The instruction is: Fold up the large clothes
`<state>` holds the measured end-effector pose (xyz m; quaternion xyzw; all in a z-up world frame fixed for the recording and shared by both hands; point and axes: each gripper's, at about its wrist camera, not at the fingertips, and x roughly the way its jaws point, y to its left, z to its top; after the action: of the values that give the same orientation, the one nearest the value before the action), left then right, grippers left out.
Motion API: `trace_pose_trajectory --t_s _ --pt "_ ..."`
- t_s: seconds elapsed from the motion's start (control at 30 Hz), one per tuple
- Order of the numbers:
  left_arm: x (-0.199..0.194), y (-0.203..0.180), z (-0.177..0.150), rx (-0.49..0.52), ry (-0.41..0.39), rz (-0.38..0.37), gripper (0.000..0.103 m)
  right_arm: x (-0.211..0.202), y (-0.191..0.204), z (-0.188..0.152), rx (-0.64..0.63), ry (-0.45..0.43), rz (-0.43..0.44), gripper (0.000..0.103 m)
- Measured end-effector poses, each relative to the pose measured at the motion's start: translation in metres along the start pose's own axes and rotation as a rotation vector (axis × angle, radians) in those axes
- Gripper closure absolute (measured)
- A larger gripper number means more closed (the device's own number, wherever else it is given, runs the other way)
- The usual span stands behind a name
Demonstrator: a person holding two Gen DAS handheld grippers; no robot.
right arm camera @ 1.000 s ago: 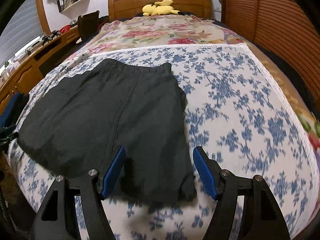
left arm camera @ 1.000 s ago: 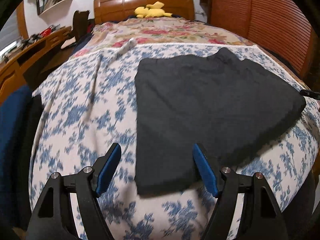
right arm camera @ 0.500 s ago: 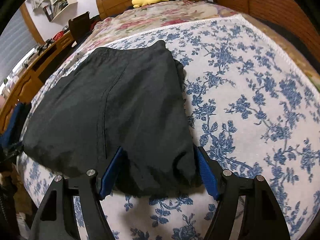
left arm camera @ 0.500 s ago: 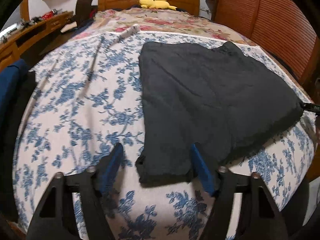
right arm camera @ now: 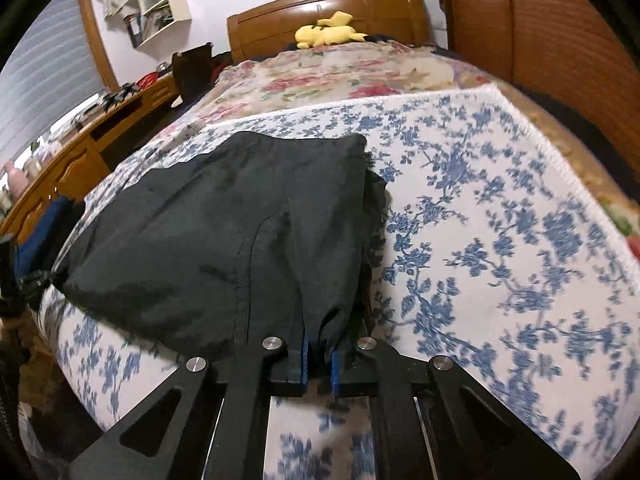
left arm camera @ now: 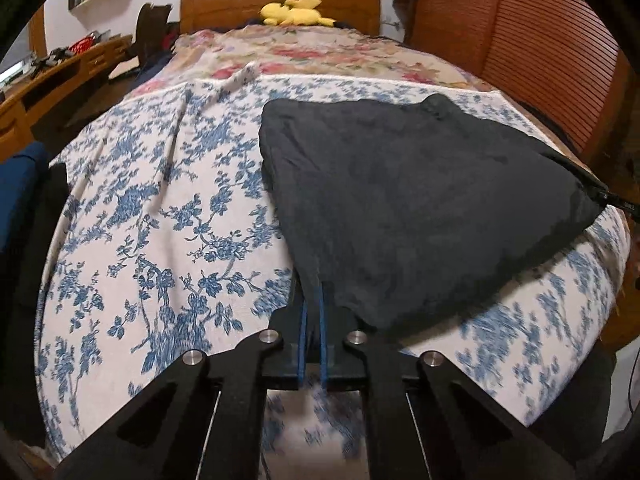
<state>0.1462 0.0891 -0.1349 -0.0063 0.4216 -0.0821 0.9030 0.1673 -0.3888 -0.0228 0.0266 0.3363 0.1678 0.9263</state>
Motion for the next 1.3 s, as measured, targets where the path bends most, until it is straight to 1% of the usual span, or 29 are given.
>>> trace_pose_trajectory --t_s 0.17,0.23,0.33,0.4,0.43,0.47,0.5,0.53,0.57,0.6,0.67,0.73,0.77,0.8,0.83,0.93,1.0,1.1,1.17,1.23,1.3 --pt "-0.028 -0.008 -0.014 0.014 -0.005 -0.032 0.098 -0.029 -0.004 -0.023 -0.014 0.035 -0.010 0.096" --pt "-0.036 -0.012 -0.020 0.010 -0.009 -0.050 0.098 -0.034 -0.006 -0.031 -0.020 0.058 -0.015 0.096" --pt "-0.040 -0.021 -0.024 0.037 -0.019 -0.023 0.098 -0.037 -0.007 -0.034 -0.027 0.071 -0.046 0.093" --pt "-0.041 -0.027 -0.025 0.067 -0.031 0.010 0.098 -0.037 -0.006 -0.030 -0.039 0.083 -0.063 0.088" --pt "-0.041 -0.027 -0.025 0.070 -0.033 0.012 0.098 -0.039 -0.002 -0.024 -0.052 0.076 -0.078 0.087" --pt "-0.041 -0.026 -0.025 0.063 -0.032 0.008 0.098 -0.042 0.003 -0.019 -0.070 0.072 -0.099 0.083" --pt "-0.040 -0.024 -0.023 0.052 -0.029 0.001 0.097 -0.045 0.008 -0.015 -0.085 0.066 -0.119 0.076" --pt "-0.041 -0.022 -0.022 0.042 -0.033 0.000 0.094 -0.048 0.014 -0.008 -0.098 0.058 -0.130 0.072" --pt "-0.042 -0.021 -0.022 0.040 -0.043 0.007 0.090 -0.049 0.018 -0.003 -0.112 0.047 -0.140 0.061" --pt "-0.044 -0.020 -0.021 0.039 -0.056 0.016 0.087 -0.049 0.024 0.004 -0.131 0.032 -0.158 0.053" --pt "-0.048 -0.016 -0.019 0.026 -0.082 0.017 0.065 -0.048 0.034 0.017 -0.155 0.012 -0.196 0.047" --pt "-0.050 -0.011 -0.017 0.012 -0.096 0.014 0.052 -0.043 0.045 0.029 -0.162 0.001 -0.175 0.046" --pt "-0.050 -0.010 -0.016 0.011 -0.098 0.019 0.042 -0.037 0.052 0.036 -0.176 0.000 -0.158 0.046" --pt "-0.049 -0.008 -0.016 0.011 -0.101 0.027 0.034 -0.030 0.061 0.043 -0.191 -0.003 -0.146 0.046" --pt "-0.049 -0.005 -0.015 0.006 -0.110 0.029 0.024 -0.024 0.069 0.048 -0.199 -0.005 -0.130 0.046" --pt "-0.045 0.001 -0.011 -0.020 -0.117 0.013 0.023 0.012 0.091 0.071 -0.210 0.005 -0.040 0.046" --pt "-0.043 0.004 -0.008 -0.034 -0.127 0.022 0.023 0.040 0.103 0.088 -0.219 0.017 -0.006 0.046" --pt "-0.042 0.008 -0.002 -0.048 -0.129 0.022 0.023 0.091 0.120 0.113 -0.213 0.071 0.049 0.046" --pt "-0.042 0.010 0.001 -0.054 -0.138 0.024 0.023 0.130 0.123 0.129 -0.222 0.114 0.047 0.046" --pt "-0.042 0.012 0.004 -0.054 -0.145 0.030 0.024 0.165 0.128 0.142 -0.236 0.164 0.020 0.046" --pt "-0.041 0.013 0.006 -0.054 -0.147 0.033 0.024 0.201 0.127 0.151 -0.230 0.258 -0.003 0.046"
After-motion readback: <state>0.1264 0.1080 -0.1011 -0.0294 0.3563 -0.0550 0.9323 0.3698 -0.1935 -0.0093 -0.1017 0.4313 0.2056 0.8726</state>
